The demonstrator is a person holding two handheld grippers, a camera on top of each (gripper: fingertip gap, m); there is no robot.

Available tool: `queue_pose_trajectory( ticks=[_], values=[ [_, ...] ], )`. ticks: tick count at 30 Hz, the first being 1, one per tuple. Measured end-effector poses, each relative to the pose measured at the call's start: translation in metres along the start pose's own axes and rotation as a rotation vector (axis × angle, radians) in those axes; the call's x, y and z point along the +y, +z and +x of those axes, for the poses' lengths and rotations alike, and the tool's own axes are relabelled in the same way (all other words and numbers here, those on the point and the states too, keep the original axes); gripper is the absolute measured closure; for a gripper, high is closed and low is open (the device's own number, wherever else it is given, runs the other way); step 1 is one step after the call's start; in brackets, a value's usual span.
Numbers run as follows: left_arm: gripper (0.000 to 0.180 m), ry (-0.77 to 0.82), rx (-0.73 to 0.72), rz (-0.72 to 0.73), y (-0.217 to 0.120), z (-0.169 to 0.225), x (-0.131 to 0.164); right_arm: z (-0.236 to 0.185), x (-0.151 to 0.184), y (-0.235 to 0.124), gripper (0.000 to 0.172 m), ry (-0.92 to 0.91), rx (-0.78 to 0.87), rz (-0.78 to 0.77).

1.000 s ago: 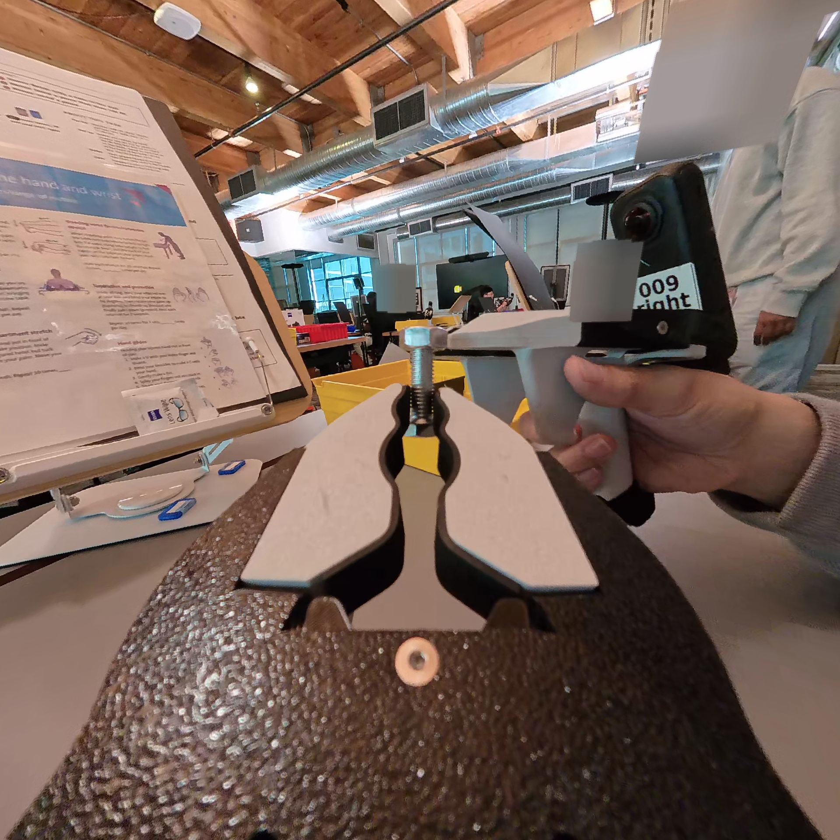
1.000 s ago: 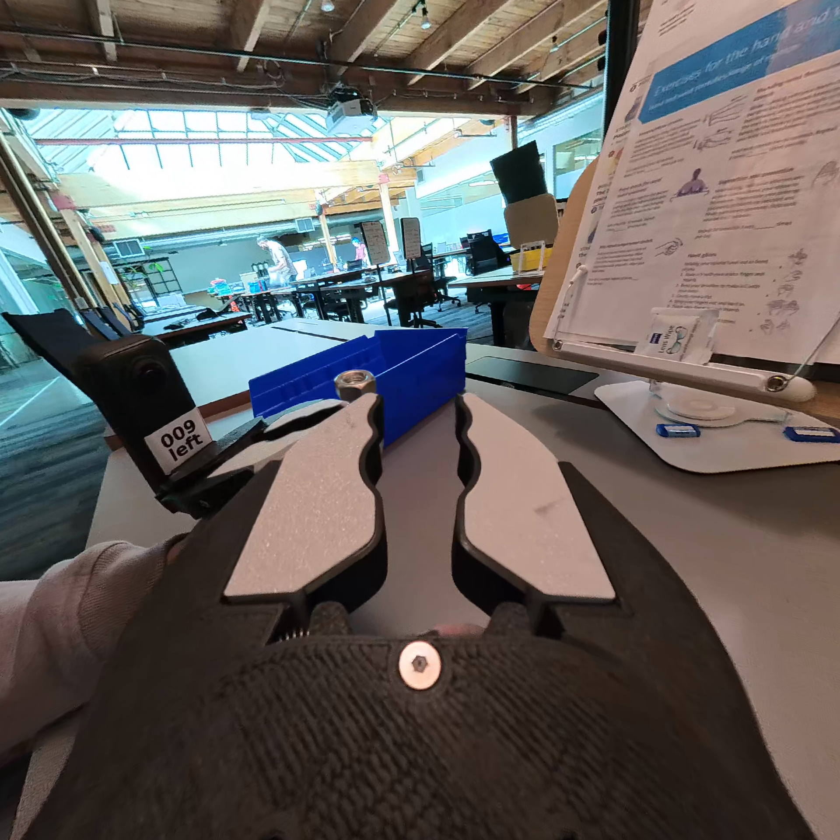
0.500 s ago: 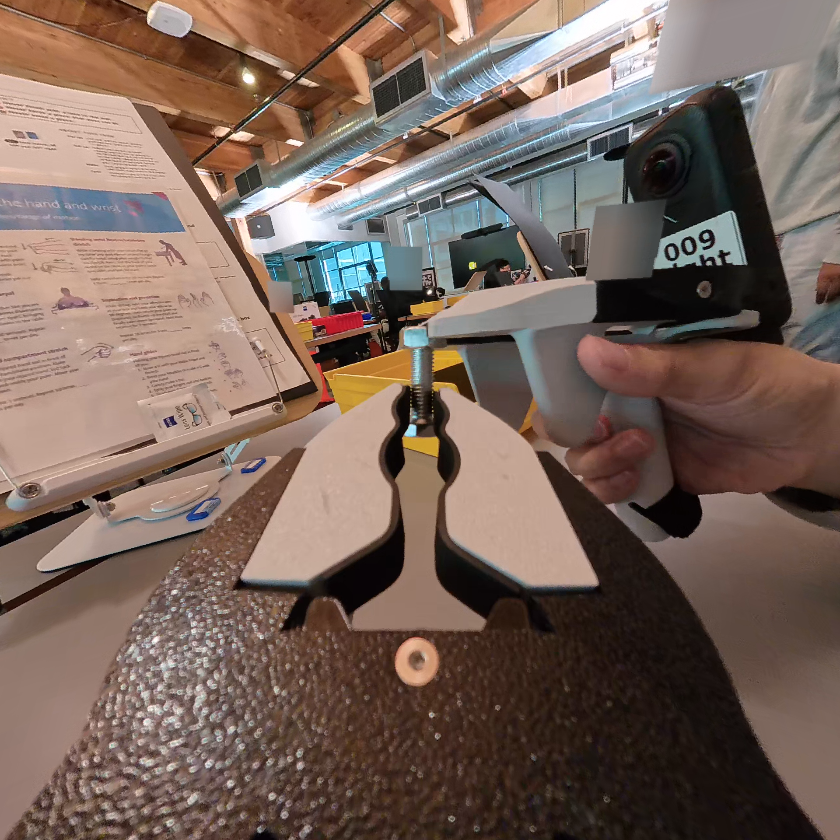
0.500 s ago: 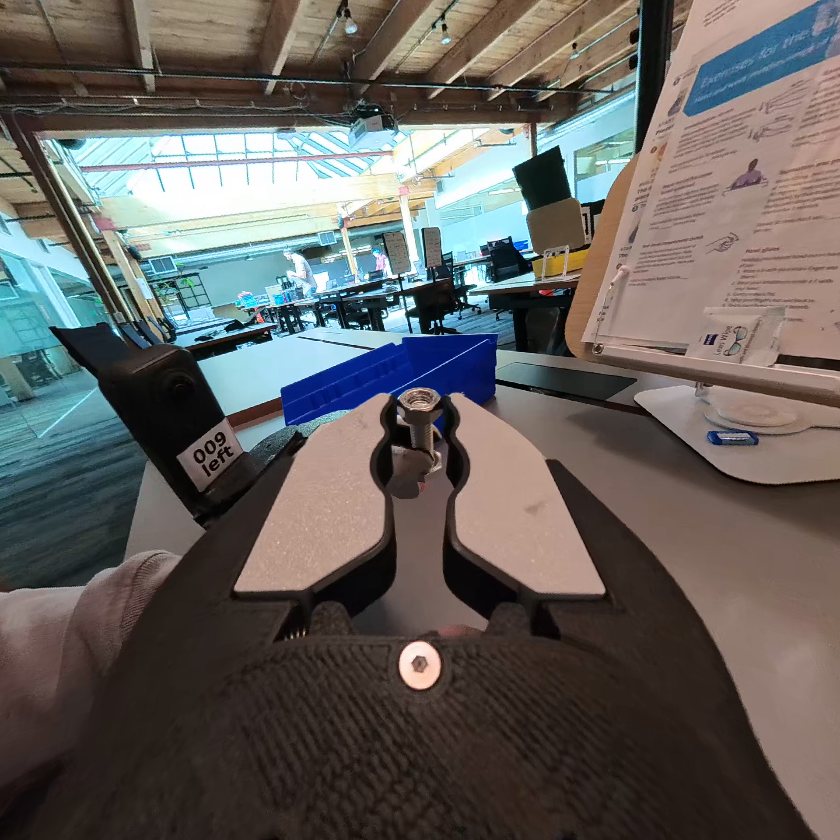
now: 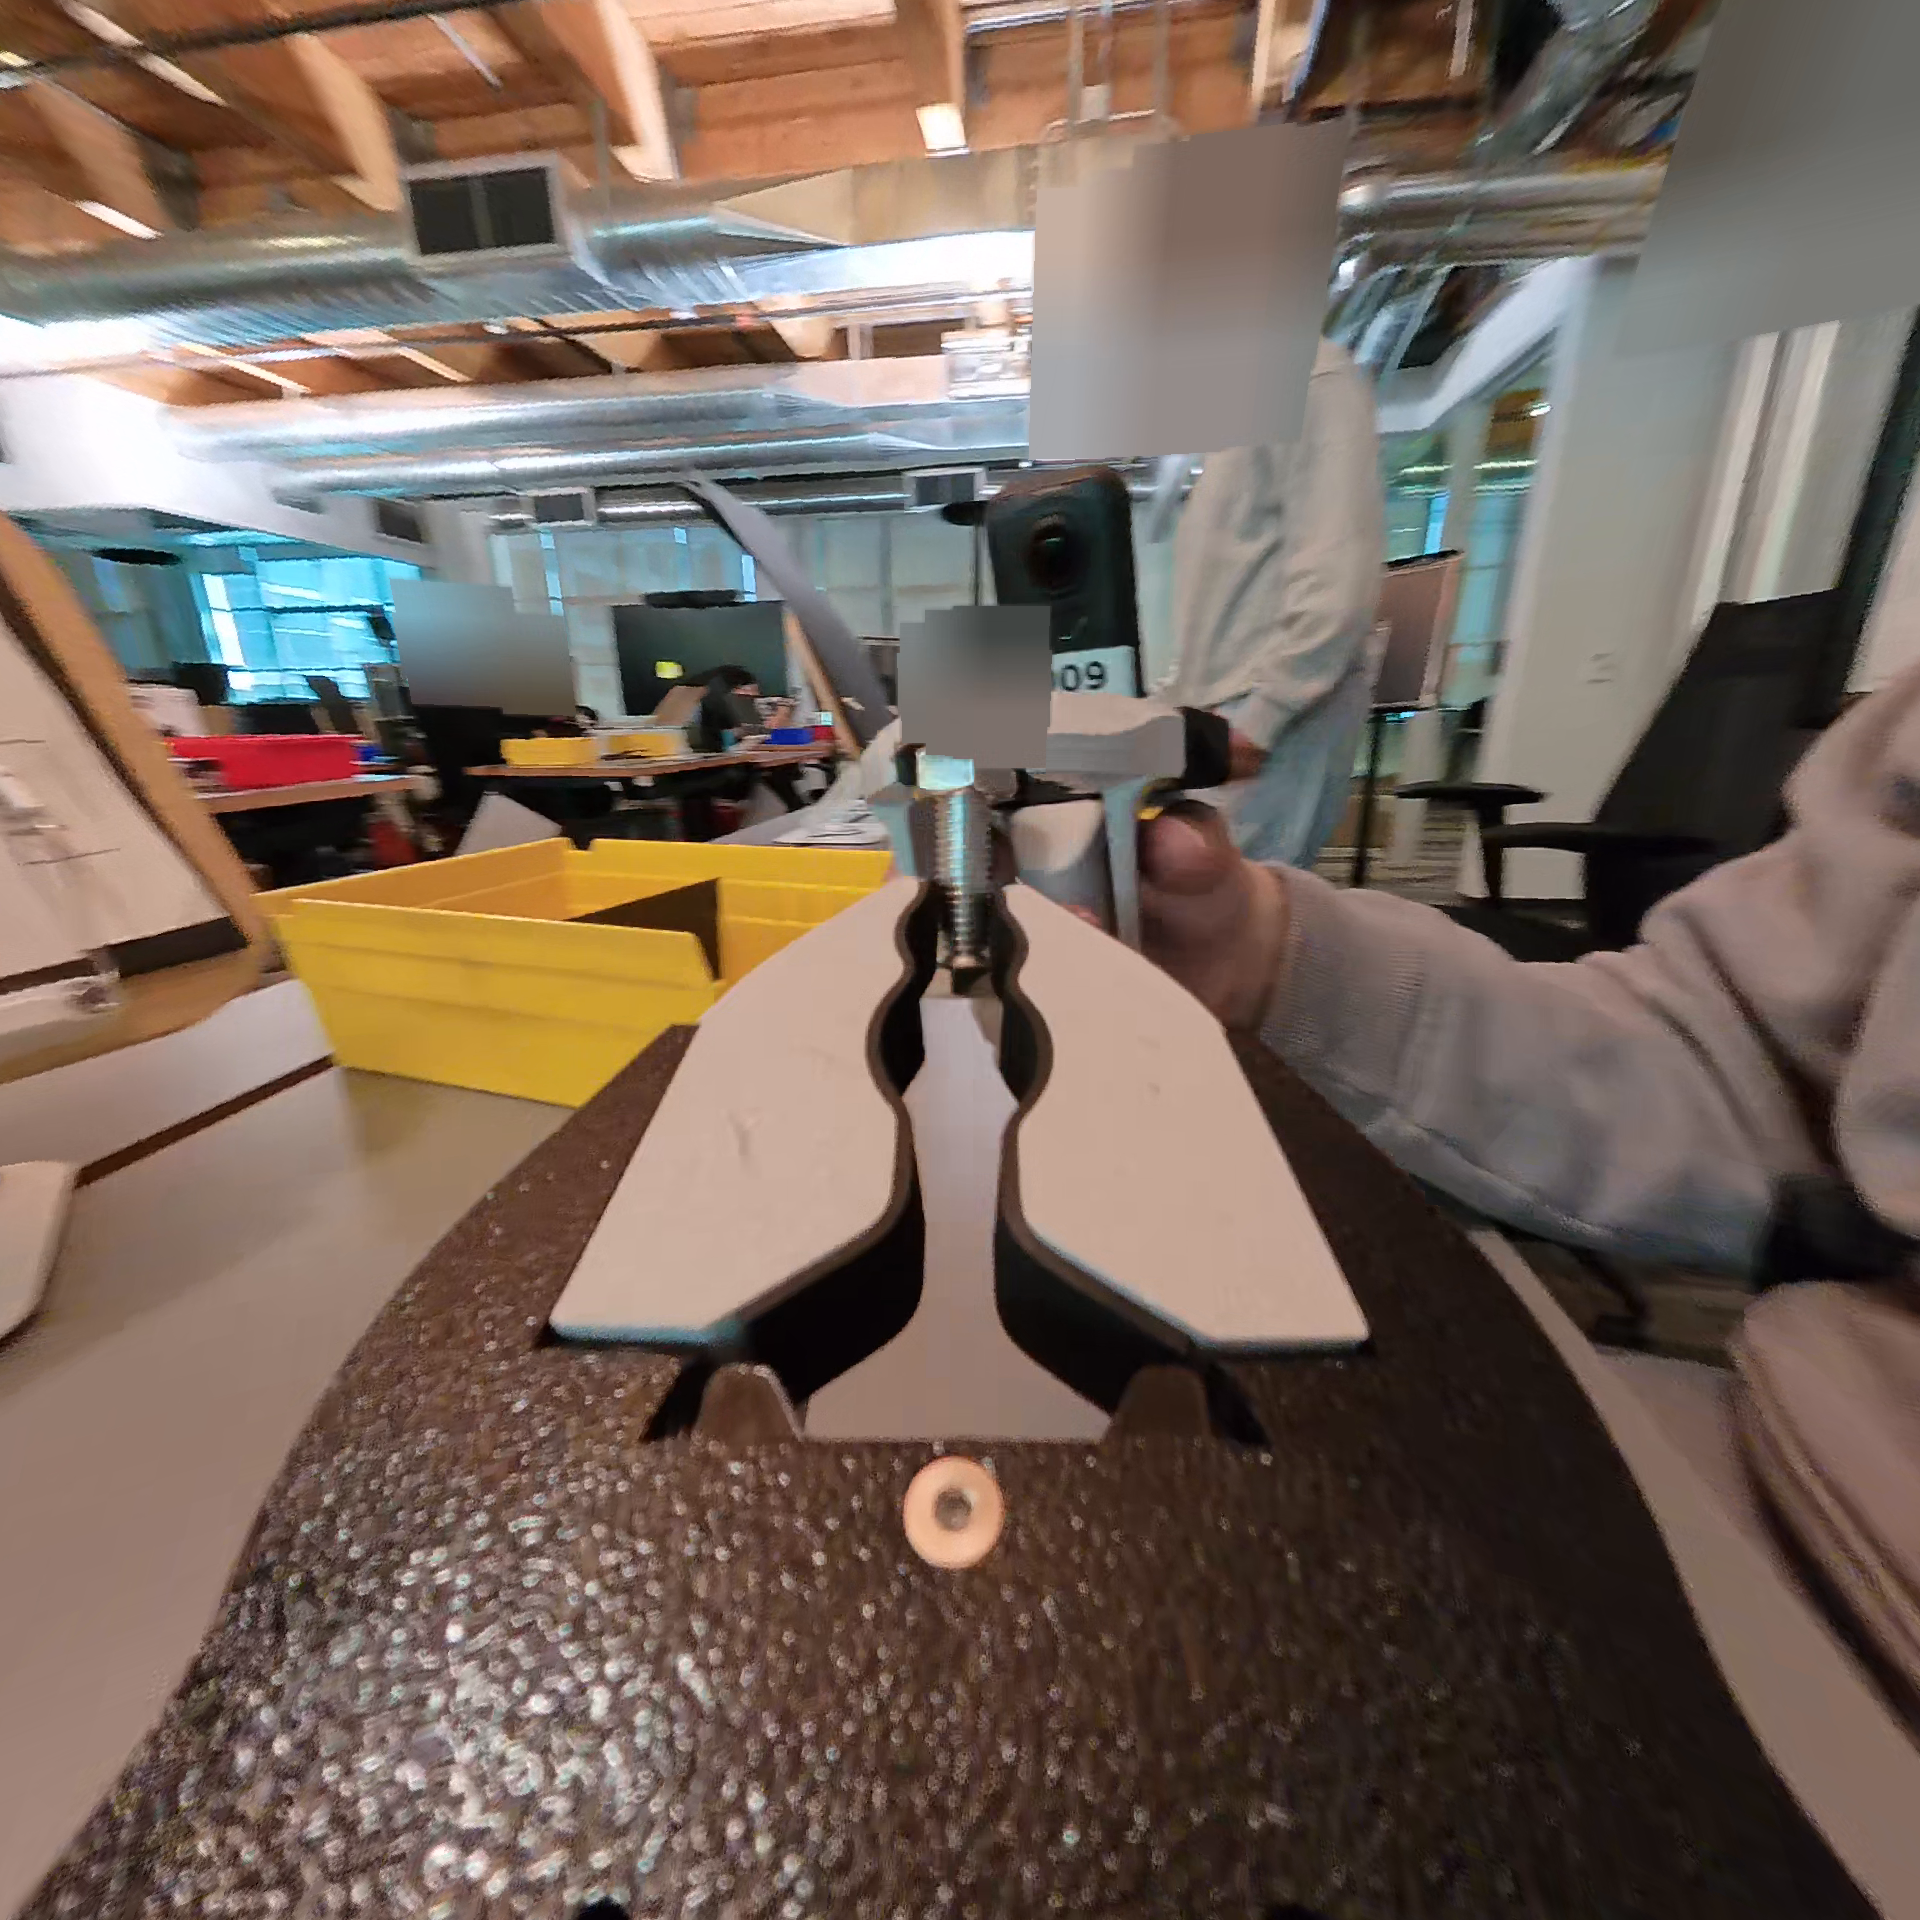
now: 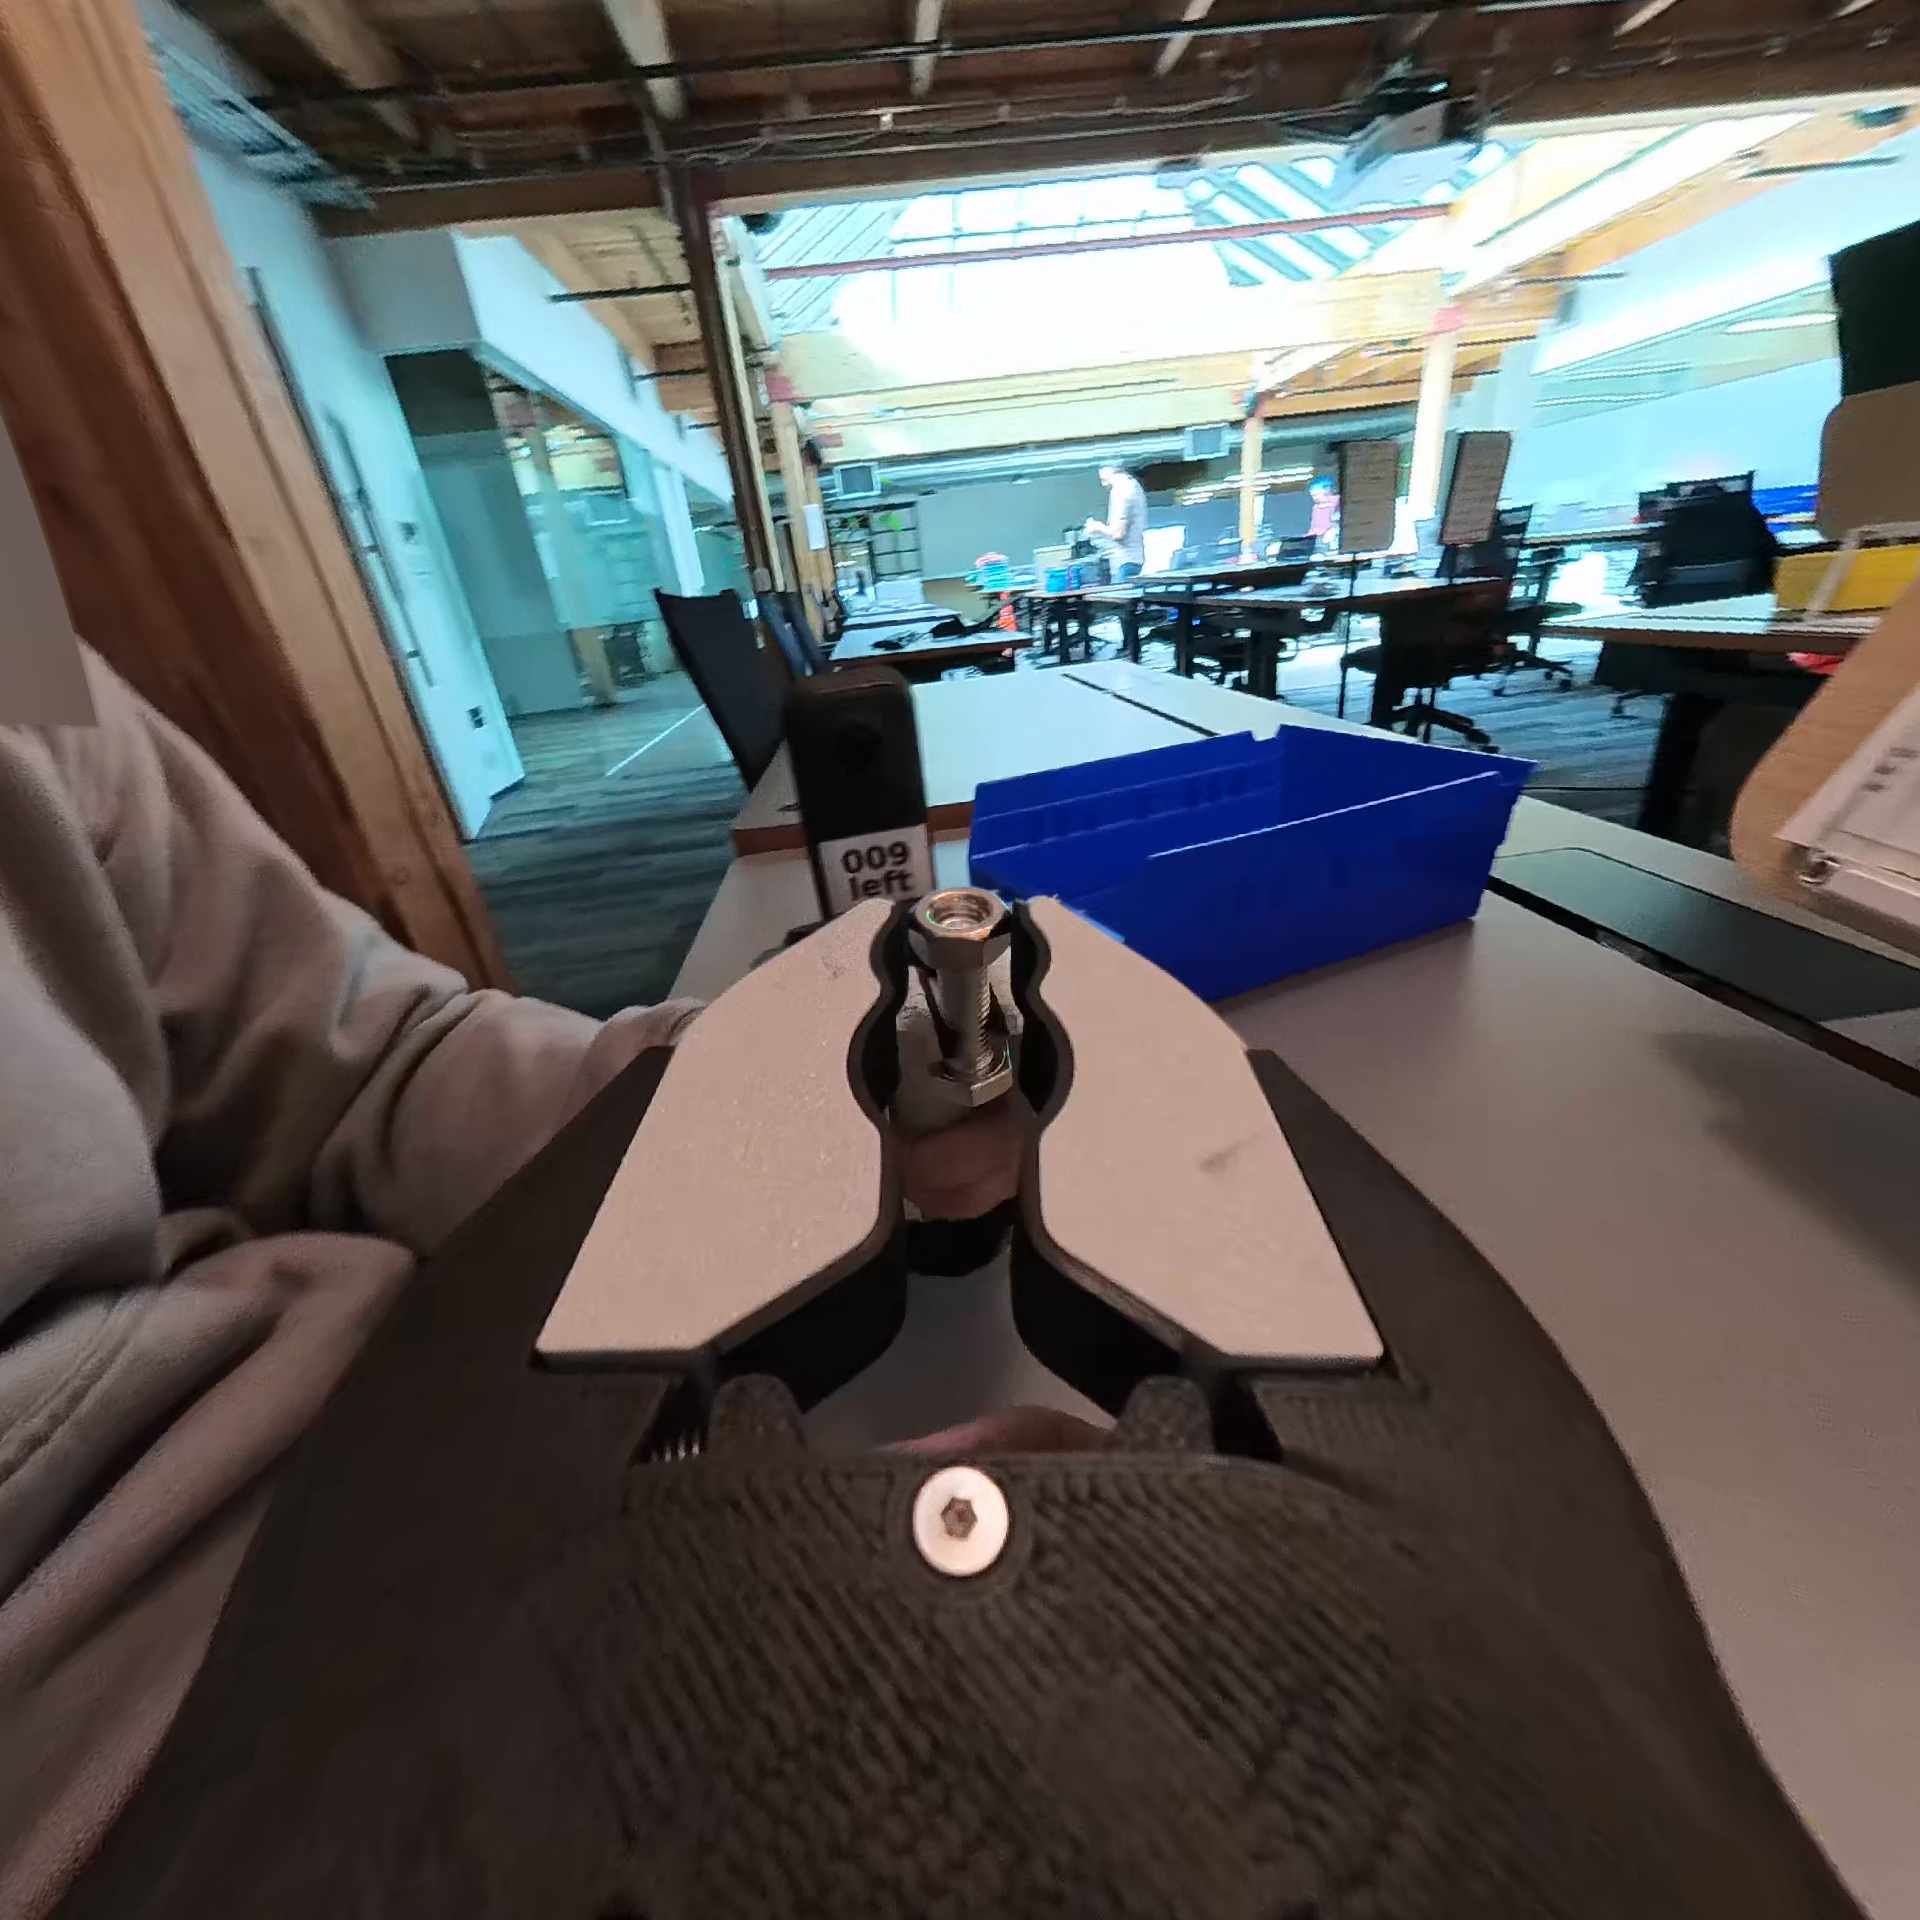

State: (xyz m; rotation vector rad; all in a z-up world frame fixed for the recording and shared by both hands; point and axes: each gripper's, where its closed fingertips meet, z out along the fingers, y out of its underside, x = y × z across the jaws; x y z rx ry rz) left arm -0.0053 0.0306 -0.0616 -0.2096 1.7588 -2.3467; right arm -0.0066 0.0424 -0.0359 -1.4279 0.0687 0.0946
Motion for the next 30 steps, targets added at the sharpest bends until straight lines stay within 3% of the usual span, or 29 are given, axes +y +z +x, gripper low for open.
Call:
queue_pose_trajectory(
  ticks=[5,7,11,14,17,21,25,30],
  values=[
    [0.172,-0.033,0.096,-0.024,0.003,0.013,0.004,-0.012,0.003,-0.007,0.154,-0.064,-0.072,-0.051],
    [0.172,0.002,0.035,-0.039,0.003,0.006,0.006,-0.005,0.004,-0.009,0.153,-0.058,-0.023,-0.053],
    [0.172,0.136,-0.197,-0.058,-0.003,-0.022,0.005,0.021,-0.001,-0.007,0.136,-0.015,0.169,-0.010],
    [0.172,0.246,-0.366,-0.075,-0.011,-0.038,0.001,0.037,-0.006,-0.001,0.137,0.049,0.325,0.073],
    [0.172,0.352,-0.478,-0.117,-0.015,-0.046,0.001,0.026,-0.010,0.014,0.143,0.056,0.314,0.151],
    [0.172,0.399,-0.533,-0.111,-0.016,-0.048,-0.004,0.036,0.000,0.018,0.135,0.024,0.461,0.102],
    [0.172,0.382,-0.548,-0.110,-0.018,-0.050,-0.004,0.039,0.002,0.018,0.134,0.020,0.505,0.105],
    [0.172,0.368,-0.548,-0.110,-0.017,-0.049,-0.003,0.039,0.001,0.017,0.147,0.016,0.519,0.124]
  ],
)
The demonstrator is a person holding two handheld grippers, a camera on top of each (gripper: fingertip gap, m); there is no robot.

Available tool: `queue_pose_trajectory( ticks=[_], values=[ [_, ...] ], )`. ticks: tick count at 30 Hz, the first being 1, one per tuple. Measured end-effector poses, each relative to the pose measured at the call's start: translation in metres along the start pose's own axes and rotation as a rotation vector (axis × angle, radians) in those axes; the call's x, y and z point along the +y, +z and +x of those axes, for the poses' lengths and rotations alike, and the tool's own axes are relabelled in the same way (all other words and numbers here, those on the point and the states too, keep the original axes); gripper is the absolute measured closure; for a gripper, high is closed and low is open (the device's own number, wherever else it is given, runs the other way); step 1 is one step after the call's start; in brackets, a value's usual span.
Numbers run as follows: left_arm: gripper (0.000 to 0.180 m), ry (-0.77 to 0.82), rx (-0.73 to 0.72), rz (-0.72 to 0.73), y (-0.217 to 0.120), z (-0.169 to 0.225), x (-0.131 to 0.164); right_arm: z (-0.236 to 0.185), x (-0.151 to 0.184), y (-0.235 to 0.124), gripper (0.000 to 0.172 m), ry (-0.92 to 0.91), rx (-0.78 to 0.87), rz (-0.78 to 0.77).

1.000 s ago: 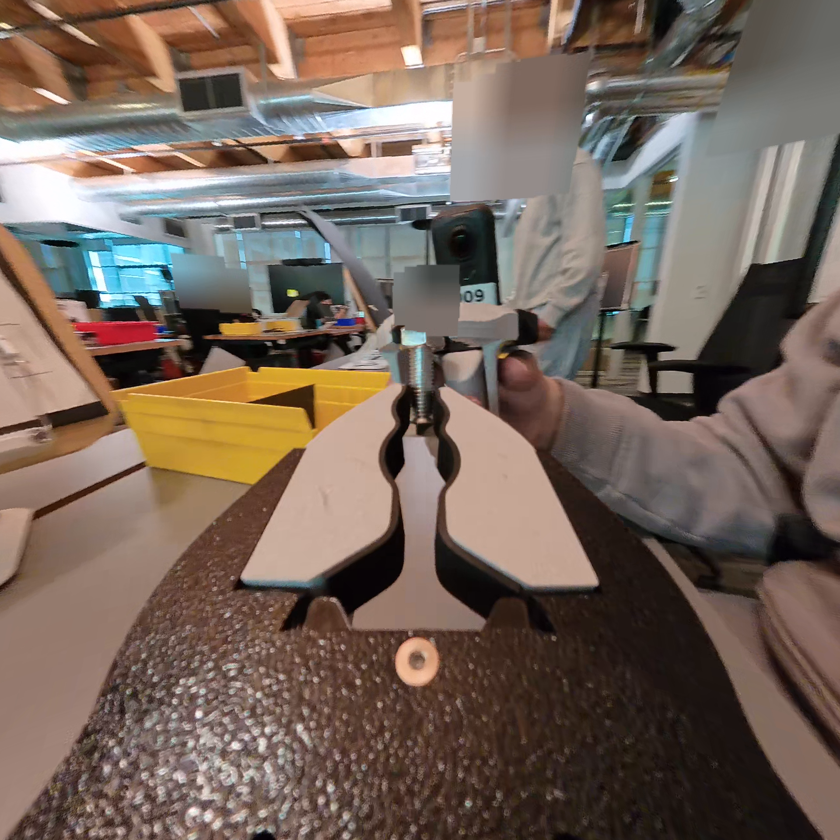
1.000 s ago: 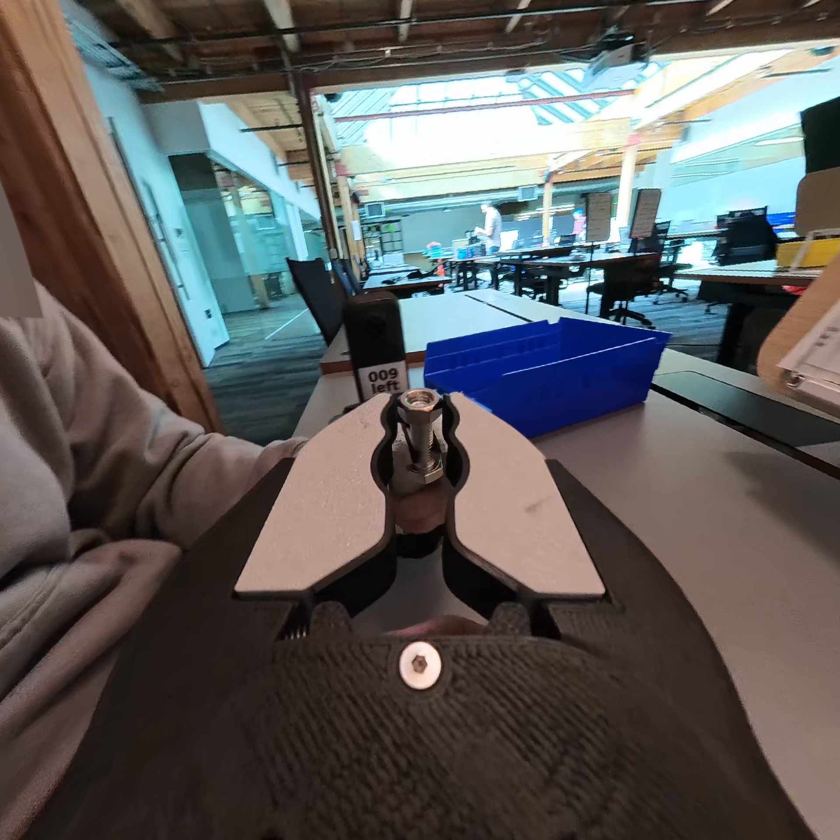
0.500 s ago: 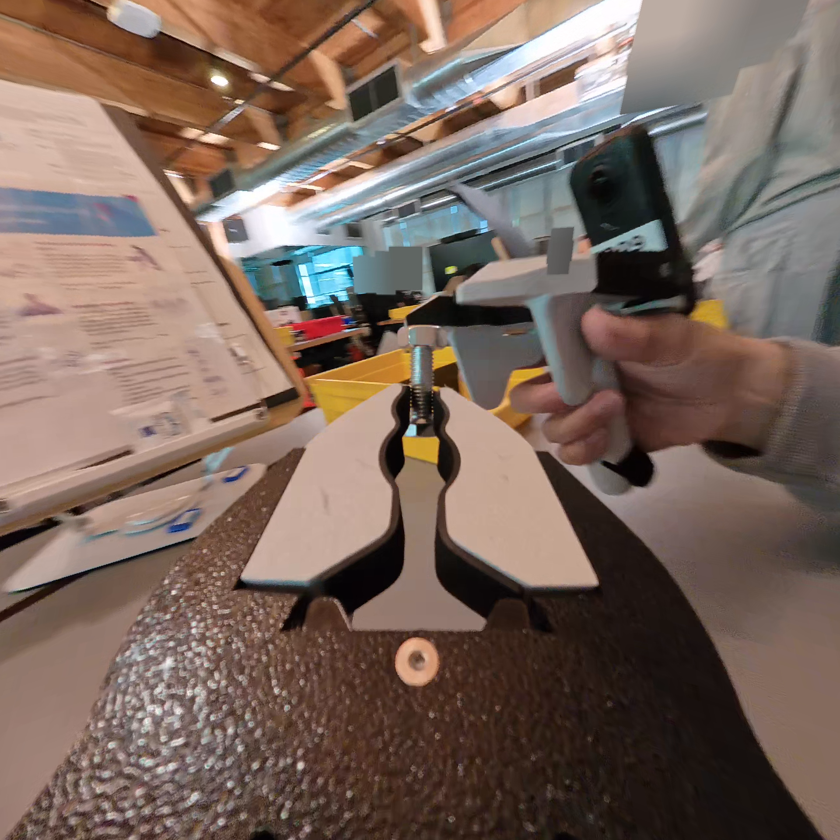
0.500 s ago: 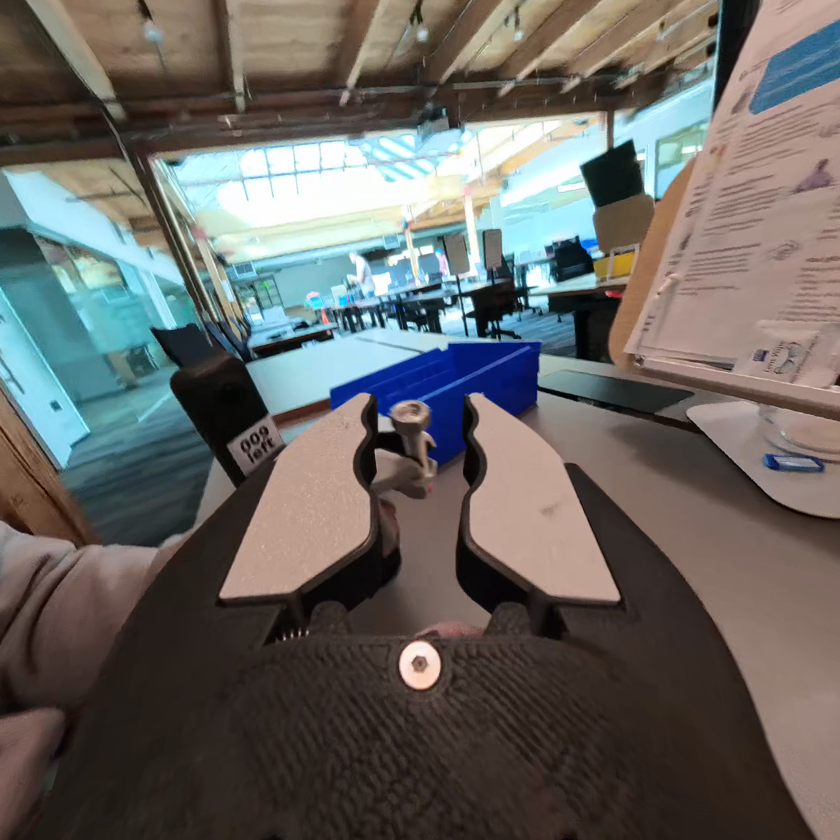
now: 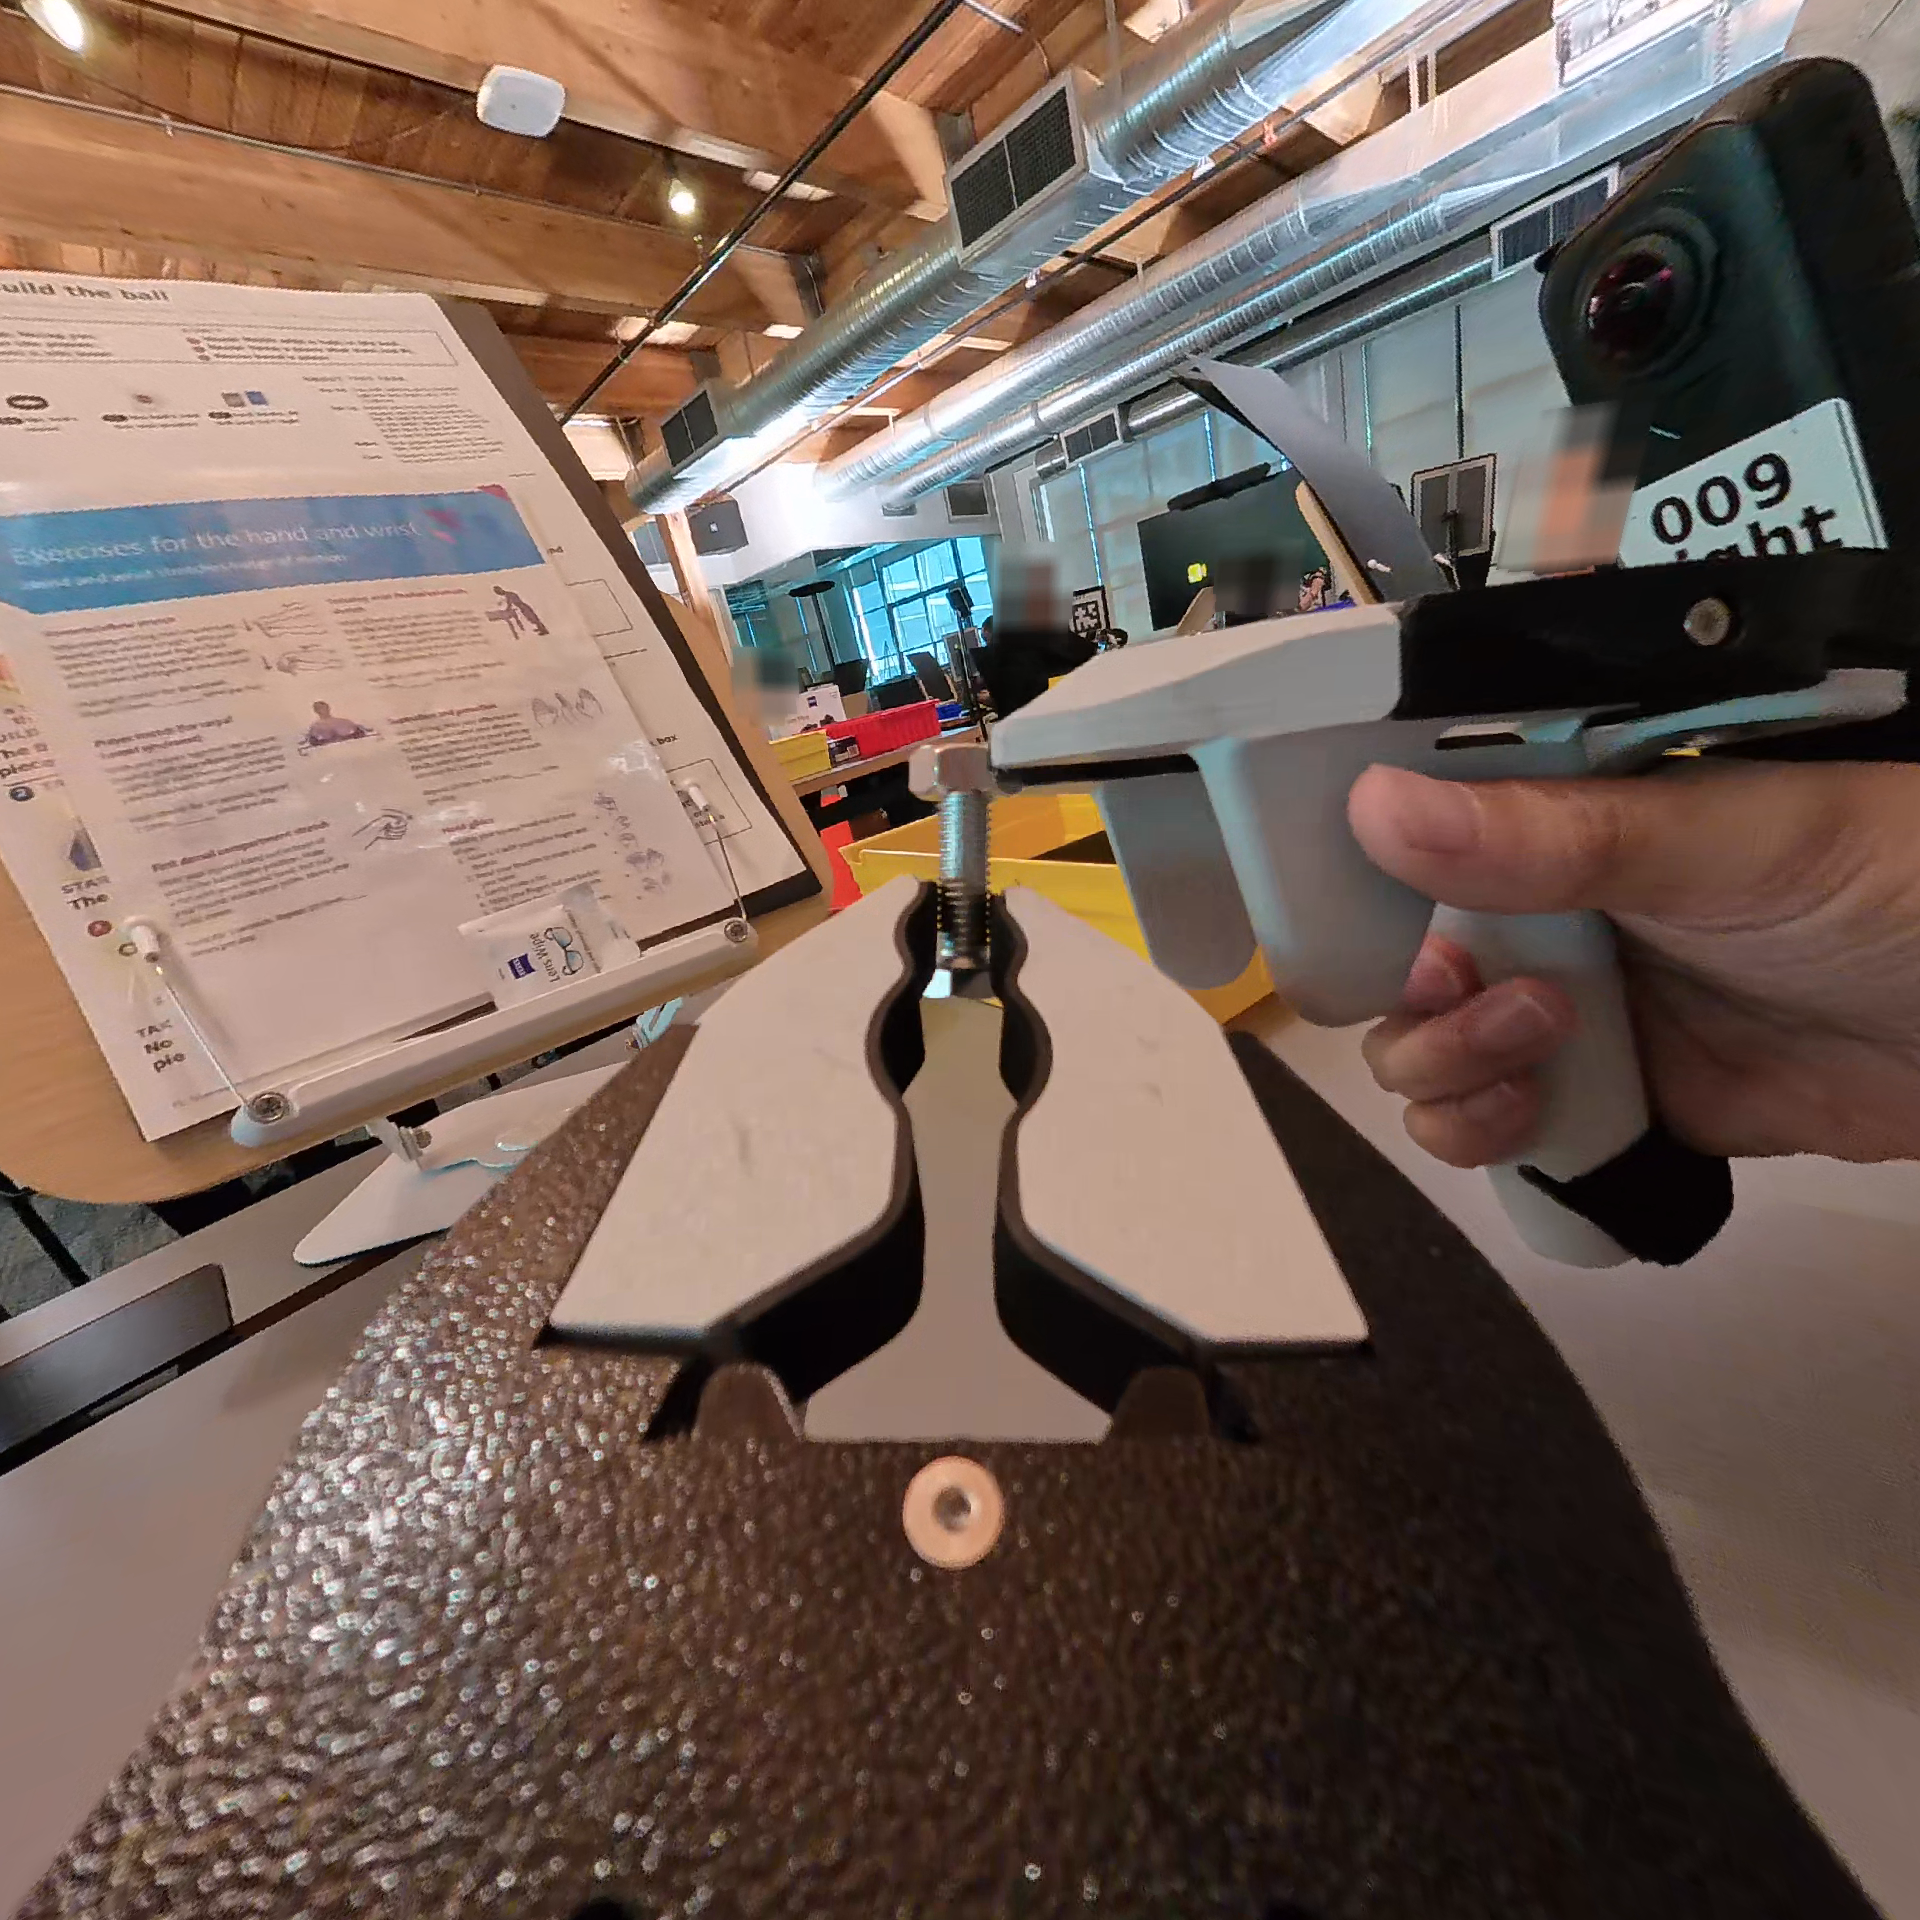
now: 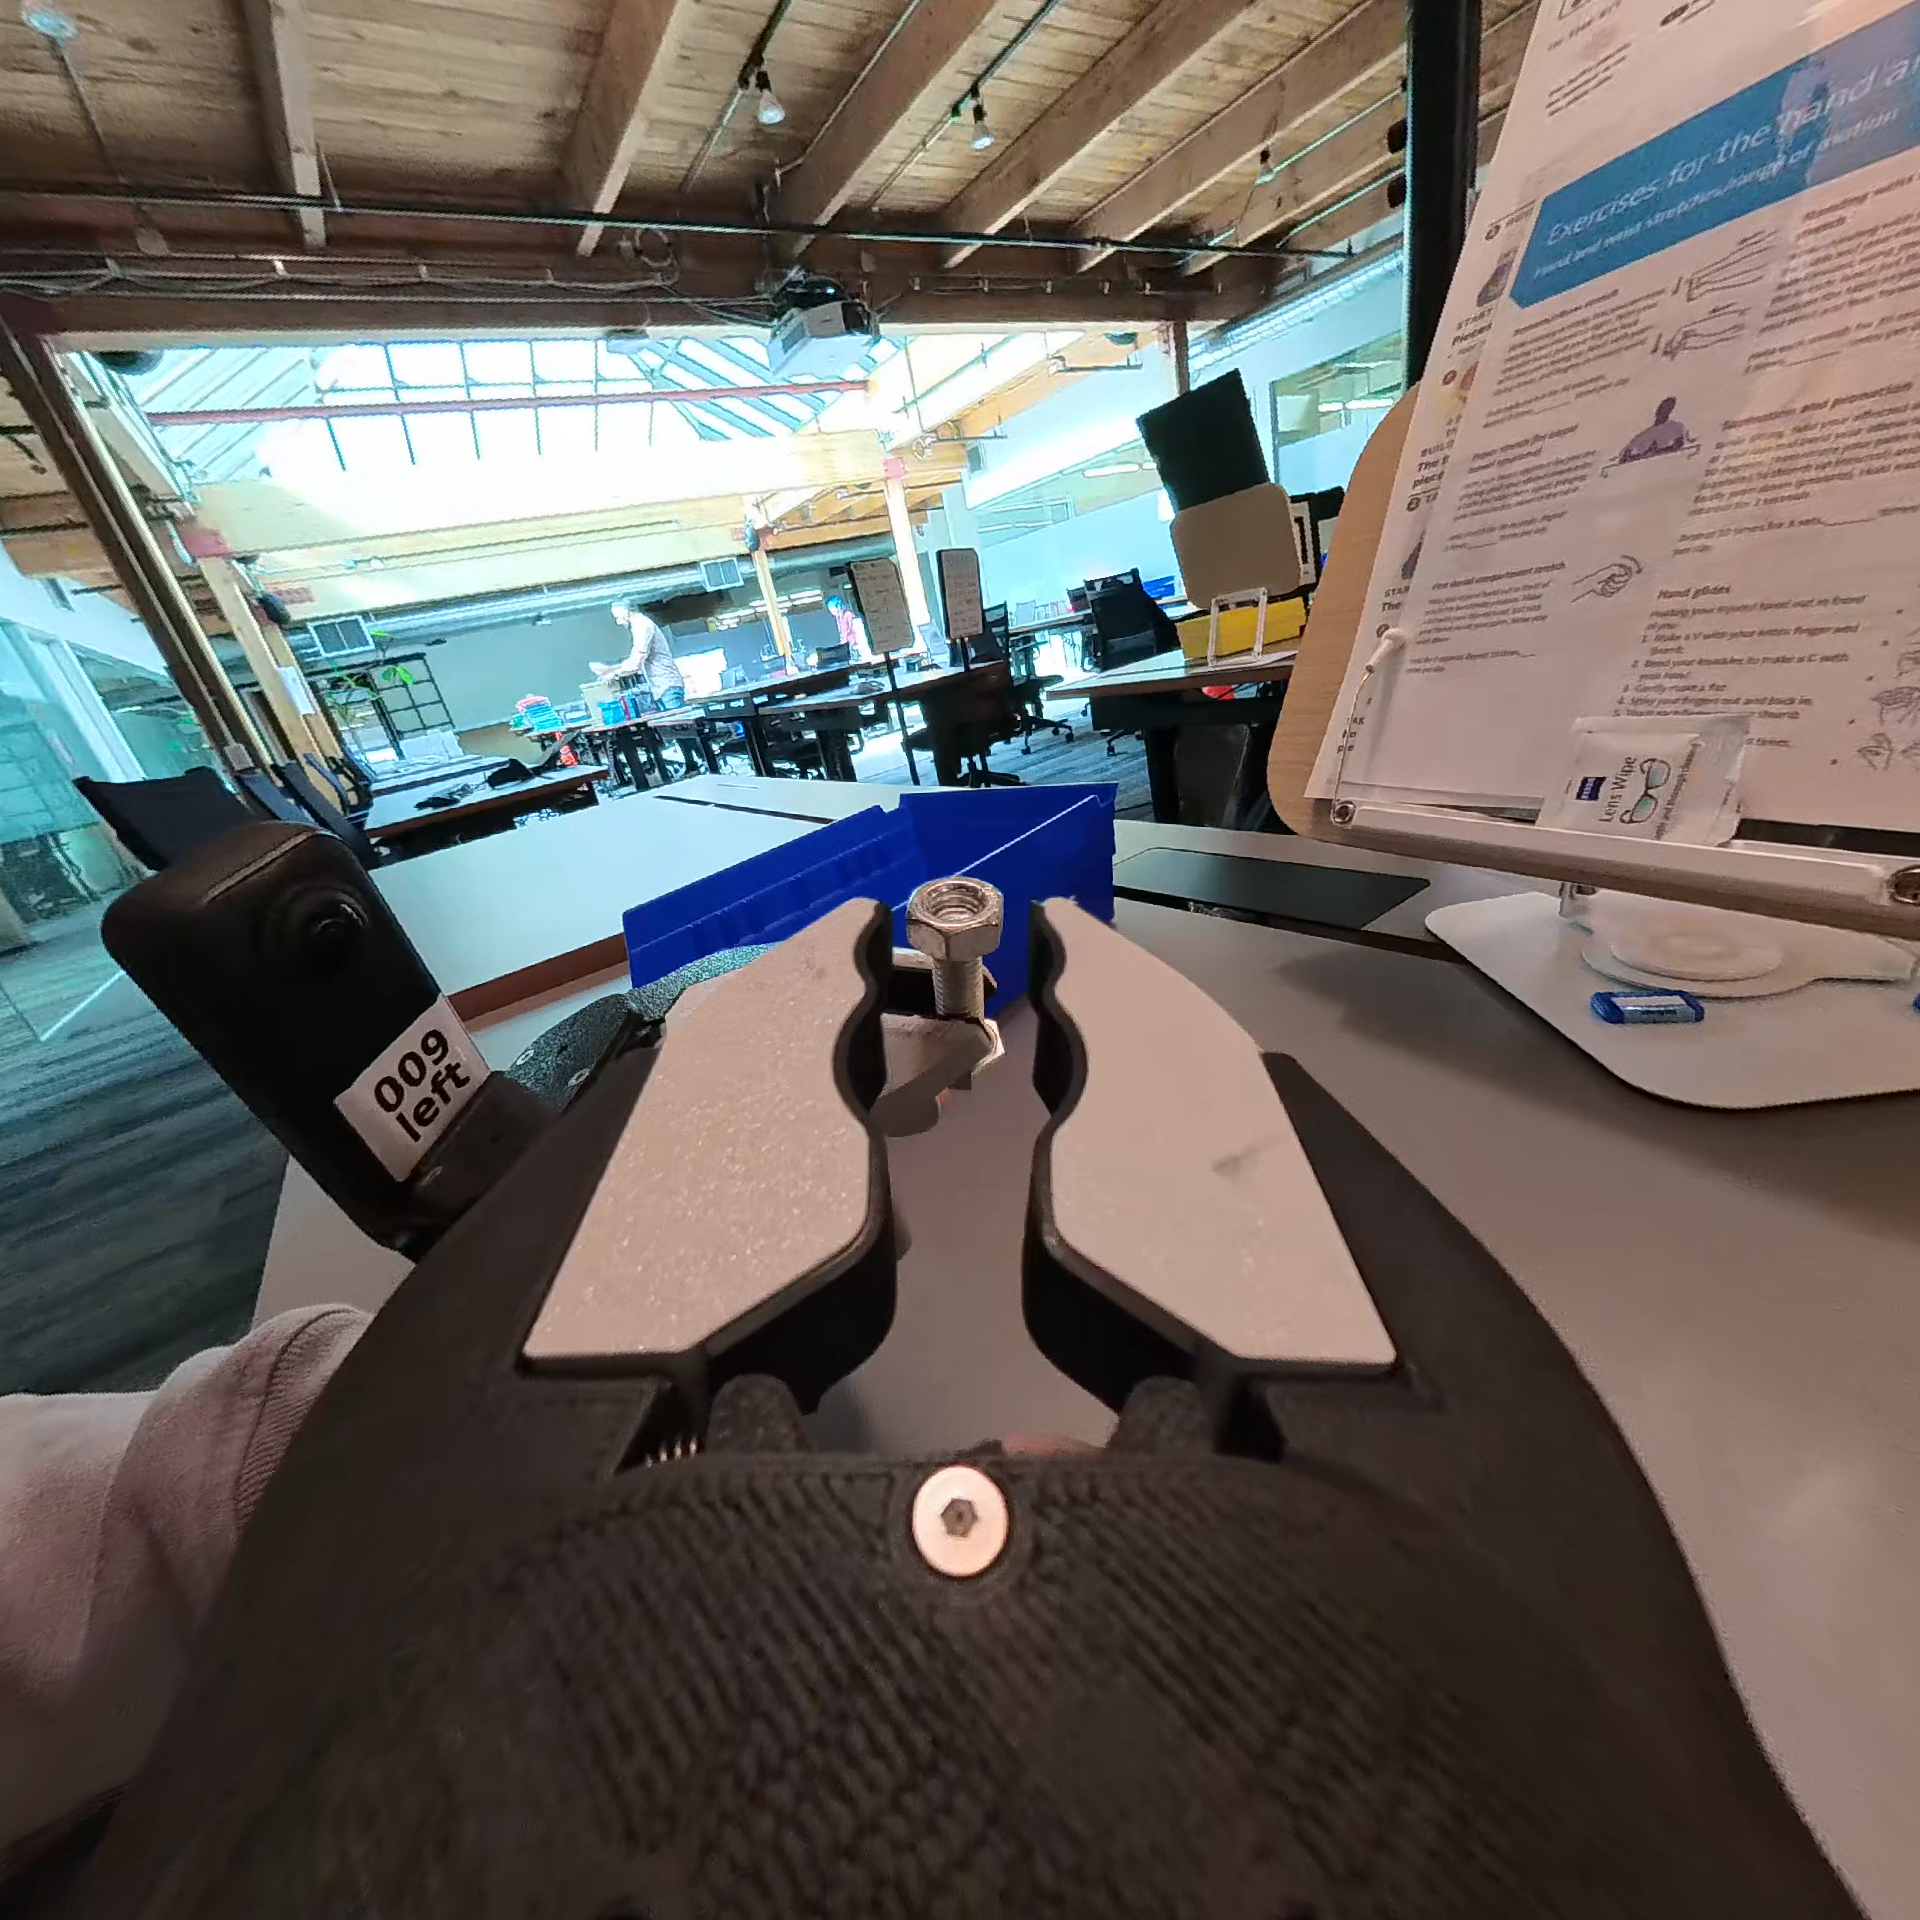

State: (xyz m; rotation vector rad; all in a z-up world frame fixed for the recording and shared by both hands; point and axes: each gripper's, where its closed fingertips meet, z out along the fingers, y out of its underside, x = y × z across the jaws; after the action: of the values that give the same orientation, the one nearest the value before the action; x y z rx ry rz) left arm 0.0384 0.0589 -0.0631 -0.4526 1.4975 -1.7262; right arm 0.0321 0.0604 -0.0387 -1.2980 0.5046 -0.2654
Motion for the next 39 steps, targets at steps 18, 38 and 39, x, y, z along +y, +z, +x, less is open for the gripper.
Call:
queue_pose_trajectory(
  ticks=[18,38,39],
  values=[
    [0.172,-0.328,0.608,-0.094,-0.013,0.057,0.009,-0.018,0.020,-0.041,0.155,-0.083,-0.520,-0.282],
    [0.172,-0.232,0.299,0.032,-0.004,0.019,-0.001,-0.016,0.005,-0.007,0.136,-0.044,-0.226,-0.143],
    [0.172,-0.228,0.280,0.028,-0.004,0.016,0.000,-0.017,0.005,-0.004,0.138,-0.043,-0.202,-0.133]
  ],
)
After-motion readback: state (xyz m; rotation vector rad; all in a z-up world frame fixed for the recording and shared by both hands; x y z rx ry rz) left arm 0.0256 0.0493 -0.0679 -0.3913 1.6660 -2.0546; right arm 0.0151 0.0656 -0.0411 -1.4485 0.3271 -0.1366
